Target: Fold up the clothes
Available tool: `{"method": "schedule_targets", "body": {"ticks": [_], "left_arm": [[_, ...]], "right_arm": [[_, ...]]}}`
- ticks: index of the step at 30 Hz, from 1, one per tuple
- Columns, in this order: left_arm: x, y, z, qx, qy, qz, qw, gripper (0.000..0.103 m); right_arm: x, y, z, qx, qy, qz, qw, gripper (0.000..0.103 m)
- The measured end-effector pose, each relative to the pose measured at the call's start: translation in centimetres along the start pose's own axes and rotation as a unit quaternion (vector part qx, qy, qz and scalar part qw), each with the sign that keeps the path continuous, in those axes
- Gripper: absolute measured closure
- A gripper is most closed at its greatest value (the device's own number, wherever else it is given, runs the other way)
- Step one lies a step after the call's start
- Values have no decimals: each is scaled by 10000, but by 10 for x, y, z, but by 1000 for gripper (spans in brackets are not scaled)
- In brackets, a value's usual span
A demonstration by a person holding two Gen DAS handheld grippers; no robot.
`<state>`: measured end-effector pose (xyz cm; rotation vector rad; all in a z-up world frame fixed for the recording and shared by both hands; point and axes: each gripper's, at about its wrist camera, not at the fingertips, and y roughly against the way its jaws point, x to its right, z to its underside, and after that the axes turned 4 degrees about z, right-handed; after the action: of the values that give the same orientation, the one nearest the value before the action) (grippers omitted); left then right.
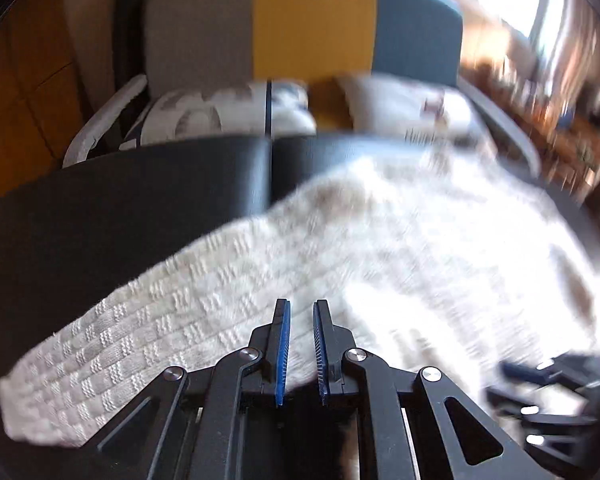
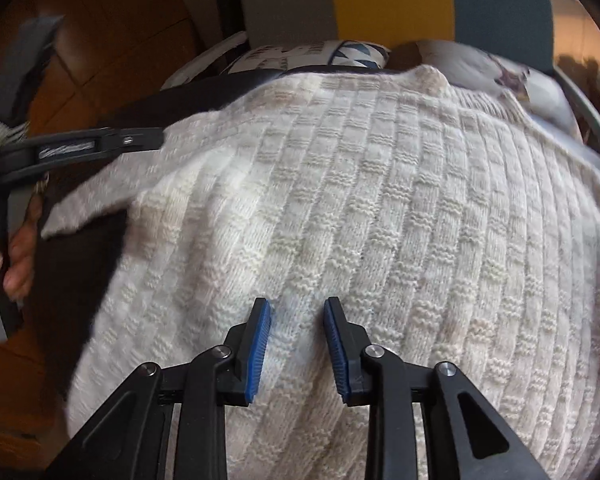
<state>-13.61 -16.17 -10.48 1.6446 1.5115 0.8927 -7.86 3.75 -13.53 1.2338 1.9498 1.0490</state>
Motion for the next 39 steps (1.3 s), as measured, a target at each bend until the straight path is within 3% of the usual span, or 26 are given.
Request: {"method": "schedule_targets", "body": {"ticks": [2,3,6,8,11,14,17,19,21,23,27,30,32,36,39], "left_arm": [[1,-20,16,-268,-191,-443,9985,91],[-4,-17,22,-32,-300,-334,9990,91],[-10,-15,19,-18,-417,-443,9981,91],[-12,-9,12,-15,-203,-324,9993,91],[2,22,5,452,-79,-19,9989,91],[13,62,11,790,39,728,9942,91],[51,68,27,614,-118,1152,9914,91],[71,52,38,335,-382,1460,9880,91],[79,32,61,-71,-266,1321,9909,91],[80,29,79,64,-165,1246,9921,91],[81,29,90,110,42,1279,9917,91],[80,33,77,-31,333,1507,9880,91],[82,41,67,135,338,1525,9876,91],[95,46,49,236,286,1663,9854,89],[114,36,48,138,98,1628,9865,87]], "right_arm": [[16,0,-1,24,-345,-202,9992,78],[22,0,-2,19,-489,-295,9984,80],[32,1,-7,-33,-651,-444,9969,81],[36,6,-11,-24,-707,-563,9959,80],[45,21,-18,190,-734,-465,9960,80],[50,20,-24,217,-686,-240,9971,80],[57,11,-29,94,-681,175,9975,80],[65,4,-32,12,-750,374,9965,80],[75,-5,-31,-72,-798,596,9950,80],[86,-12,-28,-126,-878,747,9933,80],[91,-12,-29,-72,-942,729,9928,80],[96,-7,-27,8,-1055,519,9931,77],[104,0,-24,65,-1249,353,9915,77],[127,29,-2,267,-1817,219,9828,77],[154,61,37,452,-2511,-56,9669,76]]}}
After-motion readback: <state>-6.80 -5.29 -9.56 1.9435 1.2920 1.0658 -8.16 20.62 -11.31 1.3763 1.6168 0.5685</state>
